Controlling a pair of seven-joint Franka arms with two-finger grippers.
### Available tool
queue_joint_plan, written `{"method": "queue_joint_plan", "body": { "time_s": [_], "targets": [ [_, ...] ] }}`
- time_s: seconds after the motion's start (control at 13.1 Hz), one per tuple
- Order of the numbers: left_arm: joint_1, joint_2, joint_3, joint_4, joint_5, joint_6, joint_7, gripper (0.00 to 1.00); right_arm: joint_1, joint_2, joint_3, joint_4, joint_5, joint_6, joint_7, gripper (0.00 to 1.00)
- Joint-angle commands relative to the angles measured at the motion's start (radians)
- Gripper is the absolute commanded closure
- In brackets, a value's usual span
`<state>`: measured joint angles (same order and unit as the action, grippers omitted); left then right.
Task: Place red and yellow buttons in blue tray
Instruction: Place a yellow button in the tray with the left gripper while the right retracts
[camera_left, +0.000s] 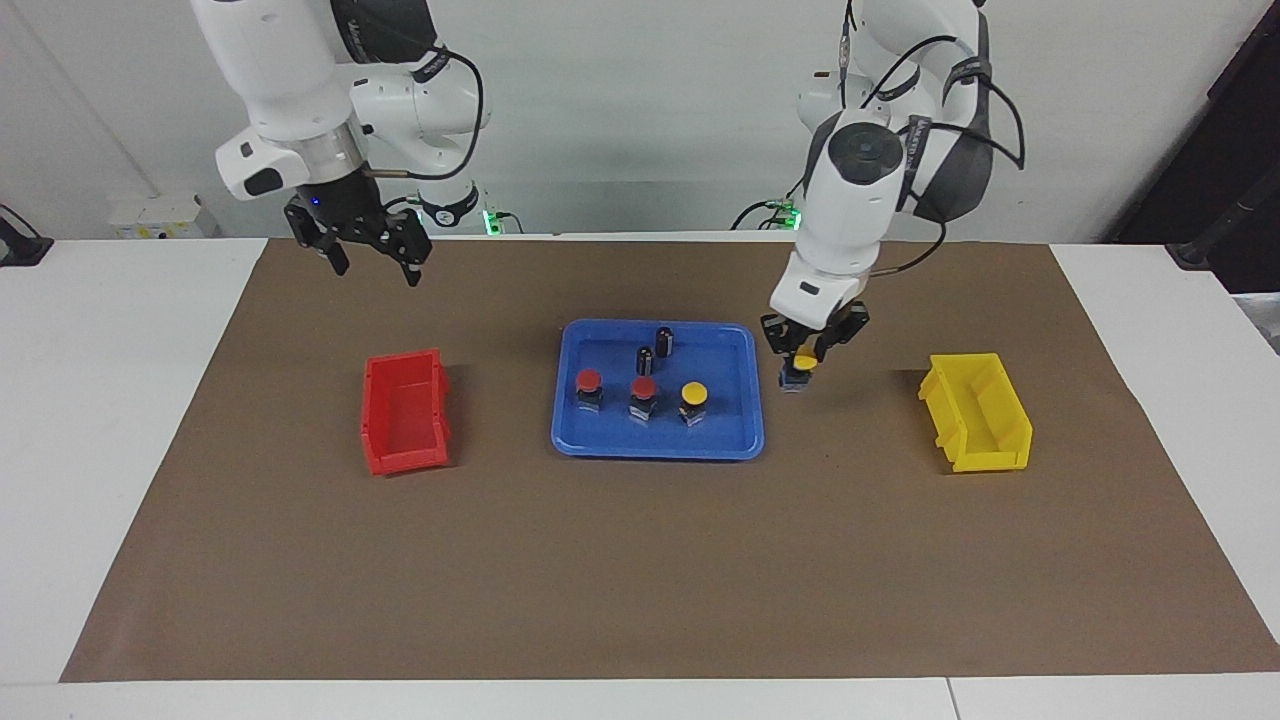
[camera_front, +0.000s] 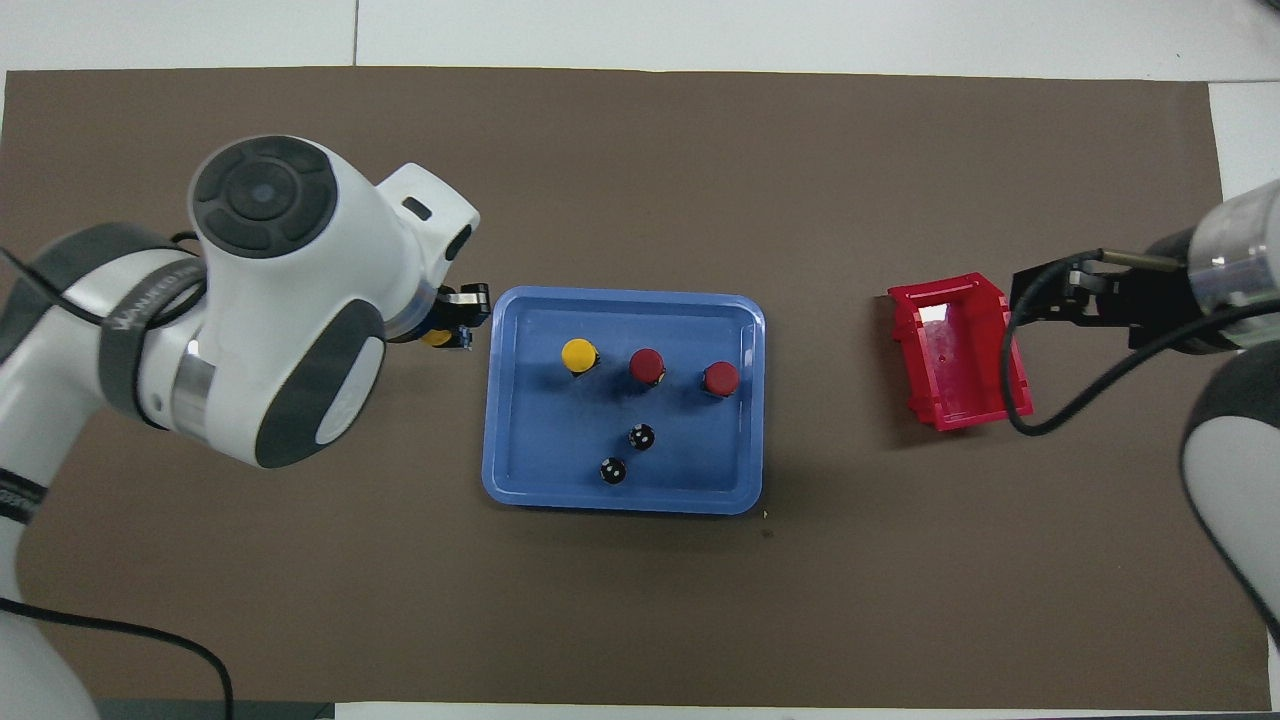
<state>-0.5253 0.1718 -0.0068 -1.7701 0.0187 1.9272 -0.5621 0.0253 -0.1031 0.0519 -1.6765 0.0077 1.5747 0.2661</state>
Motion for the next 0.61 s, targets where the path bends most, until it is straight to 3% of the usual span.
{"method": "queue_joint_plan", "body": {
  "time_s": [0.0,0.38,0.53],
  "targets": [
    [-0.042,0.047,0.019,-0.015,-0.045,0.076,-0.010,0.99,-0.066,0.039,0.011,0.057,0.011,-0.048,-0.102,0.00],
    [-0.061,0.098,0.019,-0.074,-0.045,0.179,-0.015,0.99,-0.142,0.048,0.011,0.029,0.009,-0.038,-0.211,0.00],
    [-0.064,0.100,0.021,-0.084,-0.045,0.161,-0.015,0.98,-0.142,0.060,0.013,0.040,0.008,-0.041,-0.211,0.00]
  ]
}}
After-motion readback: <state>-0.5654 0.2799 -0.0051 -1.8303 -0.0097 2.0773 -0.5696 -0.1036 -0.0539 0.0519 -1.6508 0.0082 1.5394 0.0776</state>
